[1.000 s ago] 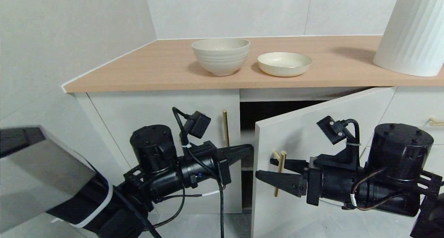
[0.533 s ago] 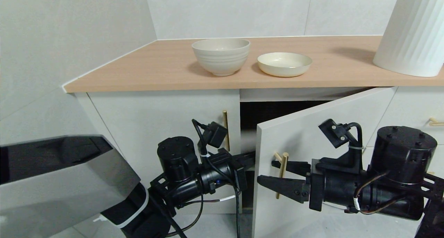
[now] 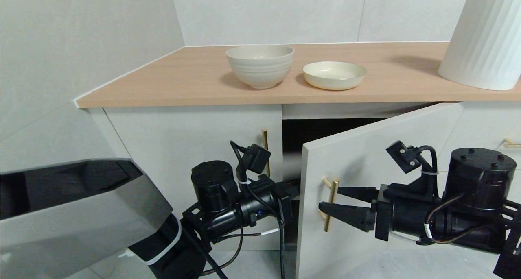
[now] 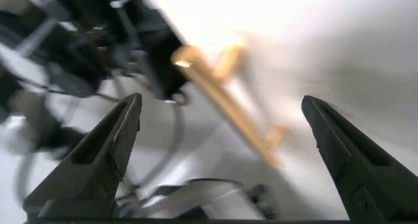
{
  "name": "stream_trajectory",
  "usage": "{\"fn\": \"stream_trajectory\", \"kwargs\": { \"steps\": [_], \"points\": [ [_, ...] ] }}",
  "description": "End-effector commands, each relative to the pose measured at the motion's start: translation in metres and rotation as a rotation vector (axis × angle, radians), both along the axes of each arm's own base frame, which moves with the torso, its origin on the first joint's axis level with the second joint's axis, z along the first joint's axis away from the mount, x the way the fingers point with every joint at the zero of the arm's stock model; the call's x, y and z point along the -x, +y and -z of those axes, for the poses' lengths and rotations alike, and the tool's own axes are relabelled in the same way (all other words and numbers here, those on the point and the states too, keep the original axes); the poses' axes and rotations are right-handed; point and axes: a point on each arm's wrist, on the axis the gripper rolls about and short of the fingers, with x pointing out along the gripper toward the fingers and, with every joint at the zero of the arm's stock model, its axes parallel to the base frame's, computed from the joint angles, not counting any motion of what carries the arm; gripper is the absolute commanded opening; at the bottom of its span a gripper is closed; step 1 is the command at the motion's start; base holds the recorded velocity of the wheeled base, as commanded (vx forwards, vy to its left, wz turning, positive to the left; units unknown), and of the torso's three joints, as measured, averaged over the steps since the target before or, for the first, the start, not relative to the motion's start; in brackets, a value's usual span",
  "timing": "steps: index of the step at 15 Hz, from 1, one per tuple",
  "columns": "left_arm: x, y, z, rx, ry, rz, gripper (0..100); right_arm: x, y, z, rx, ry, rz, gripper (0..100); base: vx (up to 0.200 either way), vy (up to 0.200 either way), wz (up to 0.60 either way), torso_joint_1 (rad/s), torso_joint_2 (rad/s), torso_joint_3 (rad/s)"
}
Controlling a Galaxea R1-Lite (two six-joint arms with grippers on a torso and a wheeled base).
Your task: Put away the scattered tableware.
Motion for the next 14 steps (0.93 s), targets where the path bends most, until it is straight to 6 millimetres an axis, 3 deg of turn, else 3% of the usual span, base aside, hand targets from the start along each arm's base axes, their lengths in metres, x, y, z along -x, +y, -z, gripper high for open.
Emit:
{"fn": "stream_trajectory", "kwargs": {
  "steps": [1,3,6,7,8,10,14],
  "points": [
    [-0.002,0.000,-0.003,0.009,-0.008,-0.001,0,-0.001,-0.013,-0.004,0.015,-0.052,0.051,100,0.000,0.000,0.00,0.000,0.00,0.000],
    [-0.005,0.000,-0.008,0.027,-0.011,-0.004,0,0.009,-0.020,-0.009,0.037,-0.059,0.086,100,0.000,0.000,0.00,0.000,0.00,0.000],
    [-0.010,-0.001,-0.017,0.055,-0.020,-0.011,0,0.045,-0.040,-0.024,0.204,-0.006,0.288,100,0.000,0.000,0.00,0.000,0.00,0.000],
    [-0.013,-0.002,-0.019,0.056,-0.021,-0.012,0,0.052,-0.039,-0.027,0.242,-0.008,0.335,100,0.000,0.000,0.00,0.000,0.00,0.000],
    [-0.015,-0.004,-0.026,0.050,-0.014,-0.012,0,0.072,-0.034,-0.032,0.294,-0.021,0.383,100,0.000,0.000,0.00,0.000,0.00,0.000],
    [-0.016,-0.005,-0.032,0.039,-0.001,-0.012,0,0.090,-0.030,-0.036,0.289,-0.052,0.357,100,0.000,0.000,0.00,0.000,0.00,0.000],
    [-0.015,-0.004,-0.030,0.029,0.012,-0.011,0,0.095,-0.030,-0.027,0.341,-0.006,0.311,100,0.000,0.000,0.00,0.000,0.00,0.000]
  ]
}}
